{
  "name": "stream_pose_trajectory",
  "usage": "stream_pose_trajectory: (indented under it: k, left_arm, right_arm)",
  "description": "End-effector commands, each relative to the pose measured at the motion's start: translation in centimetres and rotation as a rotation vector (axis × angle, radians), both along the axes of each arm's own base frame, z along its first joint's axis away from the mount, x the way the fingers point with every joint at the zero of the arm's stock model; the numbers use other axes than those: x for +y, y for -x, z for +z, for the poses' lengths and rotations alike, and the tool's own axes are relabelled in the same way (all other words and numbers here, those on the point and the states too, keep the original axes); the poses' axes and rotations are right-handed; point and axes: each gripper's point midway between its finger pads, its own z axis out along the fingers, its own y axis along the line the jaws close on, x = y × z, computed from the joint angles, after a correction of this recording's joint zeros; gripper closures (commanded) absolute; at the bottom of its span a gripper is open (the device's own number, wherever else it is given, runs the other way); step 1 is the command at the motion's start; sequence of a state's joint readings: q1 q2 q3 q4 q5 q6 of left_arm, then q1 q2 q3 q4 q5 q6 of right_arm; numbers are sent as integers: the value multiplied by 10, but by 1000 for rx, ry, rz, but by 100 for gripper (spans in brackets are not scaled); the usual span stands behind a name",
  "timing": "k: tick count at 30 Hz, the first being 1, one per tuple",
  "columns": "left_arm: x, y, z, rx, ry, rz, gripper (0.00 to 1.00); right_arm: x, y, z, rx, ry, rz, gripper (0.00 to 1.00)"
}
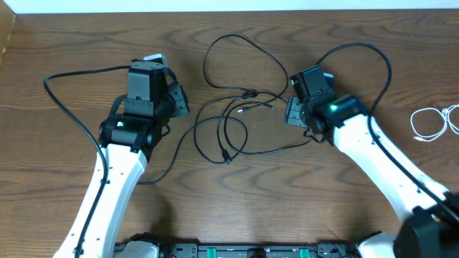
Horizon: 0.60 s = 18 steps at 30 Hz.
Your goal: Untangle cables
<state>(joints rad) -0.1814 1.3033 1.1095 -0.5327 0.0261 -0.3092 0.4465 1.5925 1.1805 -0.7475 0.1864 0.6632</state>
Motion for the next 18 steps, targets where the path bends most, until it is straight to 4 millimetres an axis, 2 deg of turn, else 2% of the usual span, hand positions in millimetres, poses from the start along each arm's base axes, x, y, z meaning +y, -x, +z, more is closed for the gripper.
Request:
stream_pose_trajectory:
  k: [1,7,13,18]
  left_arm:
    - [2,-2,0,0,-21,1,63]
    - [2,-2,-1,1,-22,1,62]
    - [2,-3,-1,1,-22,1,59]
    - [2,-3,-1,1,-22,1,59]
  right_arm:
    - [-5,6,-32,86,19,-61,33]
    - [-10,18,-67,202,67,-98,33]
    - [-18,24,-70,231,99,-107,33]
    - [-15,18,-69,213,71,-105,33]
